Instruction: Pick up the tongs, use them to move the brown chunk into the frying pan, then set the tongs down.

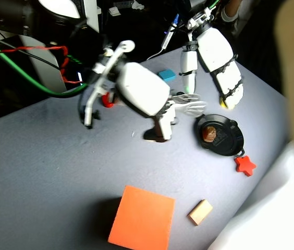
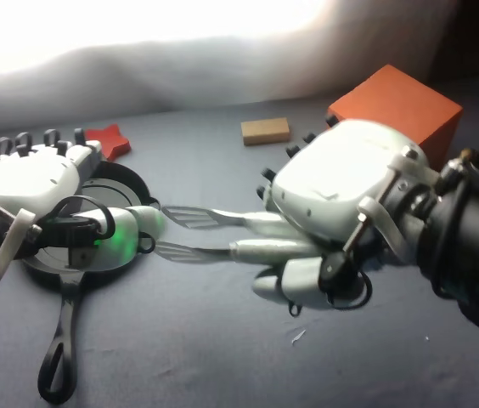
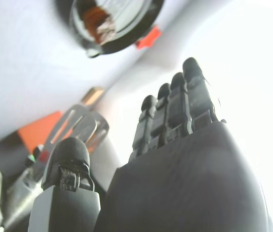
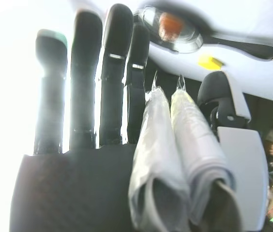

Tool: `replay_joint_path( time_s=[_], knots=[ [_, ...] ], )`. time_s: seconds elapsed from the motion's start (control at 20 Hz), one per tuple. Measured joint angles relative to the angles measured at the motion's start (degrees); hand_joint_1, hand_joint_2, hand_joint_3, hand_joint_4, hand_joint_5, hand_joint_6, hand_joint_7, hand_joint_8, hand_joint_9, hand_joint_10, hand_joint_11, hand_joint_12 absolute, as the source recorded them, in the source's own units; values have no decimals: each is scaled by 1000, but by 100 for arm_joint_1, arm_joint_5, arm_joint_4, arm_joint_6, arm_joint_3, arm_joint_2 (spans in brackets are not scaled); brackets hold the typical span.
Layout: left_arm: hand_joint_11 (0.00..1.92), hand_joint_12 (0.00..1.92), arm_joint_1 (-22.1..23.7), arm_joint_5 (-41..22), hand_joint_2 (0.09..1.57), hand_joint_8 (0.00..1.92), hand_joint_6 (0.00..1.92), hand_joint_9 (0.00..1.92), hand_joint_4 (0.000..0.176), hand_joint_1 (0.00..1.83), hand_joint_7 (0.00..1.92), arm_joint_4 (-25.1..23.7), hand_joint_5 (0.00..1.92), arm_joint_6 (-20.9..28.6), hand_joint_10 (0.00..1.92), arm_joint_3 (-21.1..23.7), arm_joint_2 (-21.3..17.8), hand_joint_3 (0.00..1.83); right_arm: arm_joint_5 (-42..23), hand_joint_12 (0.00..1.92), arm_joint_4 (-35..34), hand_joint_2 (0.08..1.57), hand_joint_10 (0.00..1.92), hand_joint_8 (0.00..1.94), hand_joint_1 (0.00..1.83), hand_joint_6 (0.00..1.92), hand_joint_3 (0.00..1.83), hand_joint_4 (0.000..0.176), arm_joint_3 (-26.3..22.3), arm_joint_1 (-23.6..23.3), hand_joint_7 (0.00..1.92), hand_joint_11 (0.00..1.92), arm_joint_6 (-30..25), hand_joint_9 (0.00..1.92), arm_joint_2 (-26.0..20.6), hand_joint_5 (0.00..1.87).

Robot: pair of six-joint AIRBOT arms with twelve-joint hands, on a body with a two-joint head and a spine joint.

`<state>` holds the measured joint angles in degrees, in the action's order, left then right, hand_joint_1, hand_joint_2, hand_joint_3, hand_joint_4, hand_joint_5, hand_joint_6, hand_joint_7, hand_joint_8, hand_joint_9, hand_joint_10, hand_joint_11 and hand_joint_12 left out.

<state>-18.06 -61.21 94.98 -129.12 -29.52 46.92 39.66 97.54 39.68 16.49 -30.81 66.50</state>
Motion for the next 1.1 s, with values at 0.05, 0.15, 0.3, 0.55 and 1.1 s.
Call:
replay_joint_path(
  time_s=[0.05, 0.15, 0.3, 0.55, 1.1],
  knots=[
    [0, 118, -2, 68, 1291, 0, 0, 0, 22, 38, 1, -13, 0, 0, 0, 0, 0, 4, 68, 1814, 118, 1265, 1257, 533, 372, 485, 0, 0, 28, 195, 1004, 721, -197, 892, 0, 809],
    [0, 113, -2, 72, 1290, 0, 0, 0, 22, 61, 0, 2, 0, 2, 0, 0, 0, 2, 94, 1813, 664, 1260, 1263, 530, 386, 483, 0, 0, 118, 555, 1007, 723, -688, 897, 0, 814],
    [0, 142, -2, 79, 1288, 1, 0, 0, 22, 69, 5, -4, 0, 2, 0, 2, 0, 1, 184, 1821, 1598, 1268, 1262, 529, 356, 505, 1, 0, 400, 992, 974, 672, -1364, 851, 129, 771],
    [0, 150, -2, 83, 1289, 0, 0, 0, 16, 77, 0, -4, 0, 4, 0, 0, 0, 0, 273, 1484, 1762, 1273, 768, 377, 233, 567, 0, 0, 774, 1276, 727, 267, -1602, 583, 358, 509],
    [0, 91, -9, 146, 1296, 0, 0, 0, 19, 47, 0, -31, 0, 17, 0, 0, 0, 1, 236, 857, 1908, 1077, 101, 0, 86, 31, 0, 0, 262, 1622, 287, 0, -1532, 241, -227, 222]
  ],
)
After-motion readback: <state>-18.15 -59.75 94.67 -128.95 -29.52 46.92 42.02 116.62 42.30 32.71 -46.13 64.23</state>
